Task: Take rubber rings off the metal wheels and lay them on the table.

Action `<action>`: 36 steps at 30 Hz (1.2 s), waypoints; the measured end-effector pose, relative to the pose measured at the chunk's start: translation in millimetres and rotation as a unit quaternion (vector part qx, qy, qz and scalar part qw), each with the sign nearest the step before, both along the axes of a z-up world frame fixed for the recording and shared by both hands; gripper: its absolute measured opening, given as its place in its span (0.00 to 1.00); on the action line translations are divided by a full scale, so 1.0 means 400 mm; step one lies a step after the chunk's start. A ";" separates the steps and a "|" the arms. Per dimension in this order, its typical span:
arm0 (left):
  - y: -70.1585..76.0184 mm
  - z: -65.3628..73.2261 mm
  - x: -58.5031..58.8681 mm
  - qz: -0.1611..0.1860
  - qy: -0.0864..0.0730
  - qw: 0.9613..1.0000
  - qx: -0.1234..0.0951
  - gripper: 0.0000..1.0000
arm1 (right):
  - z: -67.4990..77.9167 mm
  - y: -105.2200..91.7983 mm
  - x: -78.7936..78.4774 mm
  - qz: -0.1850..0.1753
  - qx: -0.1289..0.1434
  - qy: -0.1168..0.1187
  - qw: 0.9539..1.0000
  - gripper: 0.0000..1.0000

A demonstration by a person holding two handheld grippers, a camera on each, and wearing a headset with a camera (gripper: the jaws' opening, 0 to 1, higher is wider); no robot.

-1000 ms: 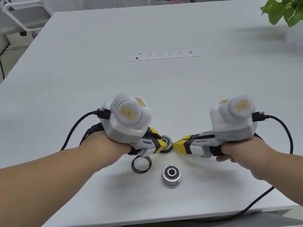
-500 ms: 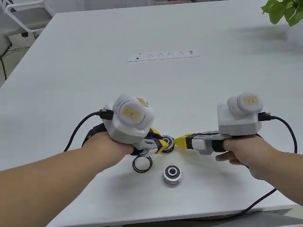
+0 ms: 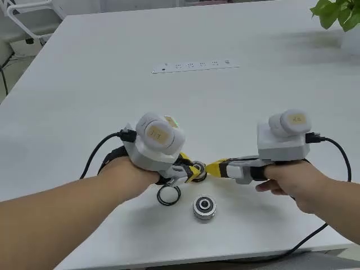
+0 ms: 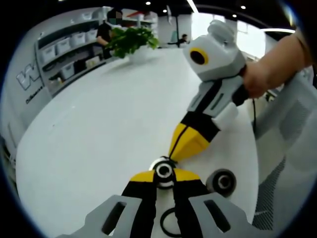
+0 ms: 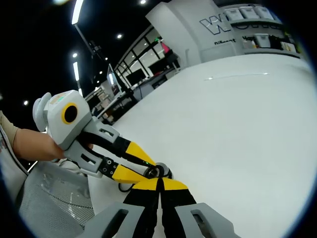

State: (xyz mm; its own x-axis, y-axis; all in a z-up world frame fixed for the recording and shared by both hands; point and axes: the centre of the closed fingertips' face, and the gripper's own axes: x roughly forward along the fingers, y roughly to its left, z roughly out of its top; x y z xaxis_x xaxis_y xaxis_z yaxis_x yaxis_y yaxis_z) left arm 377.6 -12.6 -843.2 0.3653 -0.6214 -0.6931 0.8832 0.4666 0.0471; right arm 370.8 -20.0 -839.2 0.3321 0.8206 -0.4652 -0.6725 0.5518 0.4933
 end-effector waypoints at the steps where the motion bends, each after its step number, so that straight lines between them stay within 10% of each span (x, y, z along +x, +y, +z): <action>1: 0.000 0.000 0.000 0.000 0.000 1.000 0.000 0.12 | -0.001 0.000 0.002 0.001 0.000 0.000 1.000 0.00; 36: 0.000 0.003 -0.001 -0.003 -0.002 1.000 -0.002 0.12 | 0.027 0.024 -0.016 0.012 0.062 0.027 0.998 0.00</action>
